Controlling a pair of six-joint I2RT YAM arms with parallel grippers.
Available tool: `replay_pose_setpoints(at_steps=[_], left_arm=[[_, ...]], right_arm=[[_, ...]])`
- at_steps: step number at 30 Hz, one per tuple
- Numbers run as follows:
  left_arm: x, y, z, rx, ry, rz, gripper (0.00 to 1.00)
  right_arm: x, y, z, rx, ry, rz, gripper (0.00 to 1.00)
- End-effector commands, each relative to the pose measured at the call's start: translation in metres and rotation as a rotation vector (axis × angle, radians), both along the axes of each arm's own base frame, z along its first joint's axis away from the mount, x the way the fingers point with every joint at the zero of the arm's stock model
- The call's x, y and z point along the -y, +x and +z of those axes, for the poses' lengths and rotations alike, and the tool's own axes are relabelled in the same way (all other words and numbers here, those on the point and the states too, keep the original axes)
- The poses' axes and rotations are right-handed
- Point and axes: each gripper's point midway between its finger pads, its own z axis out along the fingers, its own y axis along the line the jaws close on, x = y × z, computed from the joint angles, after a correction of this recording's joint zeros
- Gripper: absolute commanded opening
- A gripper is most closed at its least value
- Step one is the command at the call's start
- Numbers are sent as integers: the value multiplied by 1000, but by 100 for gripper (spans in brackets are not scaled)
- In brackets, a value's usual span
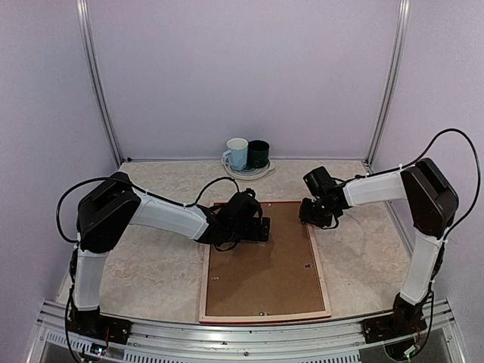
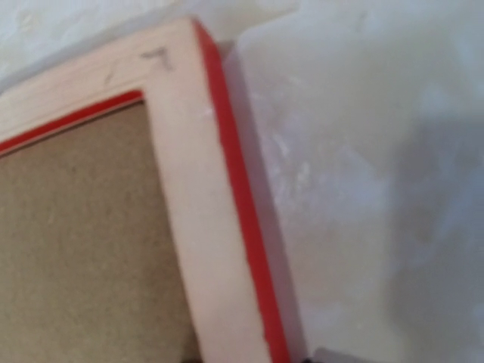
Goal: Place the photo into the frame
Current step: Press the fastener onto the backboard.
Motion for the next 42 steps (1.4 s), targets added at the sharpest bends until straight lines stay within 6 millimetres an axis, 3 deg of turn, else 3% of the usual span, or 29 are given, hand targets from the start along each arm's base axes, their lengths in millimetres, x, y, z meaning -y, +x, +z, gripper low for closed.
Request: replay_pose_setpoints(at_steps=[1,9,16,18,21,27,33,37,40,42], left_arm=[[-3,-7,-29,-33,14,8,99],[-1,-8,-30,-34,0,8,99],[3,-9,-25,-26,-5,6,99],[3,-8,-22,-21,-6,9,99],[3,-6,-15,-9,-9,12,99],[6,3,10,33,-15,14,99],[2,11,58,94,-43,20,99],[-4,6,83,117,-51,10,99],[-8,-3,100,128,-72,-3,99],[-17,-14,97,106,-37,-17,99]], right_arm=[[9,-23,-20,-99,-53,-32,27],[6,-24,-18,-106,-46,-35,7],[-3,-18,-15,-100,-39,-12,8],[-4,-16,-12,-92,-40,-6,0],[-7,-12,-9,-84,-43,17,0],[-16,1,9,-35,-54,77,32],[-21,14,36,37,-76,144,60],[-24,16,54,86,-89,214,83],[-23,13,62,111,-111,268,93],[-22,8,68,132,-119,300,98]])
